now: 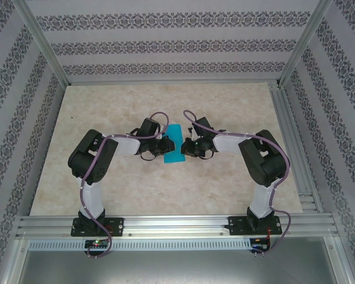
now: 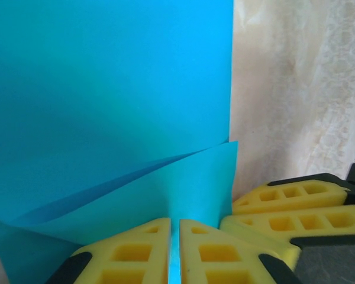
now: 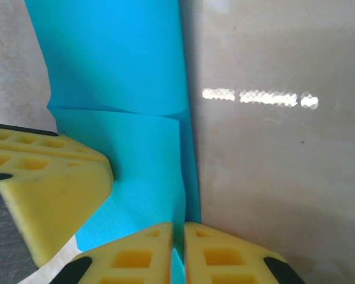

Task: Fold a paper plane with a square sheet of paper (pick it up from the middle)
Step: Fold the triangle a second time at the center of the table.

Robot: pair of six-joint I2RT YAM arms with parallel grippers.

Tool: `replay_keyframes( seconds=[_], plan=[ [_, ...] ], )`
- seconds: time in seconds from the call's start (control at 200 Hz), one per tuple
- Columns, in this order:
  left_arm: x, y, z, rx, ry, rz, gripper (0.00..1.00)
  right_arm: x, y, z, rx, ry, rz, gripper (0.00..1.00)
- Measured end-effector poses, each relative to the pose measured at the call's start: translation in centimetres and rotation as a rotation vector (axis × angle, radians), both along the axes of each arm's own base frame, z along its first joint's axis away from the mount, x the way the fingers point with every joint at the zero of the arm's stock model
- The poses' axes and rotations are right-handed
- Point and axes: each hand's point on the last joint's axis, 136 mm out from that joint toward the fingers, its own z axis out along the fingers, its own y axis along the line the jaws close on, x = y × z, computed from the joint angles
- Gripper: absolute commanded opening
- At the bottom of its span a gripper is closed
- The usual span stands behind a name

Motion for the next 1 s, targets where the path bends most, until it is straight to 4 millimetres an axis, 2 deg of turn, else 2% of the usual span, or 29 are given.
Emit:
replay_keyframes(
  seconds=[0.1,0.27,0.365,0.505,0.699,0.999],
  plan=[
    [0.0,0.0,-0.2,0.024,0.02,0.005,0.12,0.2,-0.6,1.0,-0.011,-0.017,-0.021,0.22],
    [0.1,0.1,-0.3,0.061,0.032,0.014,0.12,1.0,-0.8,4.8,0.01,-0.109,-0.039,0.23],
    [0.1,0.1,-0.4,0.072,0.039,0.017,0.12,0.9,-0.6,5.8,0.018,-0.135,-0.033,0.23],
    [0.1,0.1,-0.4,0.081,0.043,0.018,0.11,-0.1,0.4,5.3,0.008,-0.126,0.006,0.2],
    [0.1,0.1,-0.5,0.083,0.042,0.02,0.11,-1.7,1.9,3.6,-0.01,-0.086,0.075,0.14],
    [0.1,0.1,-0.5,0.083,0.047,0.027,0.11,-2.3,1.7,1.4,-0.055,-0.029,0.1,0.11]
  ],
)
